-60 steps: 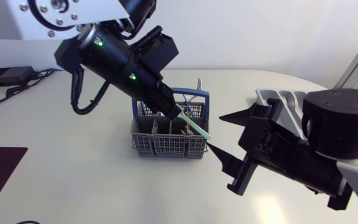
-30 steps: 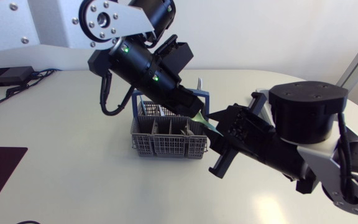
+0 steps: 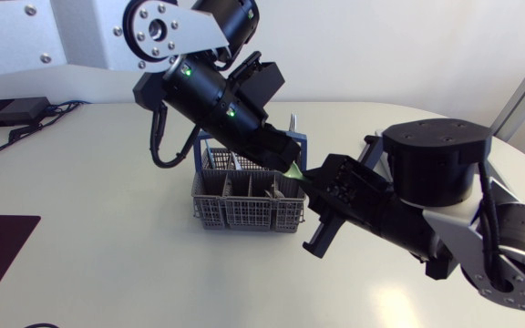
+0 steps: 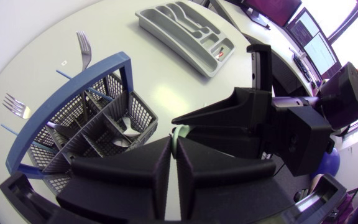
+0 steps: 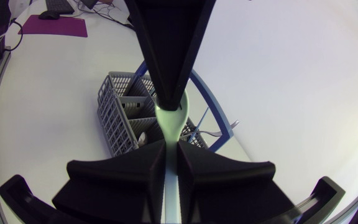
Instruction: Sort the cutlery from the basket into the organizer compartments.
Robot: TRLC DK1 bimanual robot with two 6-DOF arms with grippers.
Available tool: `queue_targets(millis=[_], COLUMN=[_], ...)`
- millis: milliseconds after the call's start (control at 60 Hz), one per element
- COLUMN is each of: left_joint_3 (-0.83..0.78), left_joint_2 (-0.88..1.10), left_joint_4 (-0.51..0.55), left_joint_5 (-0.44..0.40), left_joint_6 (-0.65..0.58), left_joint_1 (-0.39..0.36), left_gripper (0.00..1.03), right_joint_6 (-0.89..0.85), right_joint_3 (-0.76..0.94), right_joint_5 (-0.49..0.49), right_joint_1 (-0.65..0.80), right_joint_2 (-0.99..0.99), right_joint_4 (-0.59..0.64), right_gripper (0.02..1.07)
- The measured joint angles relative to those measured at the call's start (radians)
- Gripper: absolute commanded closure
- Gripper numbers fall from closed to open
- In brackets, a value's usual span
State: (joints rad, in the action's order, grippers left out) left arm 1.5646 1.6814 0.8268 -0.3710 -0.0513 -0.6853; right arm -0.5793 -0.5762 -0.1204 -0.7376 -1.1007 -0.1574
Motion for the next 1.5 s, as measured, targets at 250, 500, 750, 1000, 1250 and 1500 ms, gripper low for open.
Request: queue_targets(millis=[250, 500, 750, 1000, 1250, 1500], left_joint_3=[0.096, 0.121, -0.012, -0.062, -0.13, -0.171], left_joint_2=[0.002, 0.0, -0.041, -0.054, -0.091, -0.104], left_joint_4=[-0.039, -0.051, -0.115, -0.119, -0.122, -0.122], left_joint_5=[-0.018, 0.035, 0.119, 0.145, 0.188, 0.22], left_joint_6=[0.002, -0.168, -0.395, -0.433, -0.481, -0.506], left_joint_1=[0.058, 0.136, 0.099, 0.068, 0.04, 0.025], left_gripper=[0.29, 0.3, 0.3, 0.3, 0.3, 0.3], right_joint_6=[-0.008, -0.087, -0.319, -0.636, -1.027, -1.282], right_joint_3=[0.006, 0.033, 0.04, -0.018, -0.243, -0.384], right_joint_5=[0.06, 0.35, 0.668, 0.84, 0.869, 0.837], right_joint_1=[0.028, 0.352, 0.787, 1.103, 1.356, 1.487], right_joint_2=[0.05, 0.185, 0.186, -0.013, -0.36, -0.576], right_joint_4=[0.082, 0.26, 0.419, 0.58, 0.743, 0.76], right_gripper=[1.01, 1.01, 1.01, 1.01, 1.01, 1.01])
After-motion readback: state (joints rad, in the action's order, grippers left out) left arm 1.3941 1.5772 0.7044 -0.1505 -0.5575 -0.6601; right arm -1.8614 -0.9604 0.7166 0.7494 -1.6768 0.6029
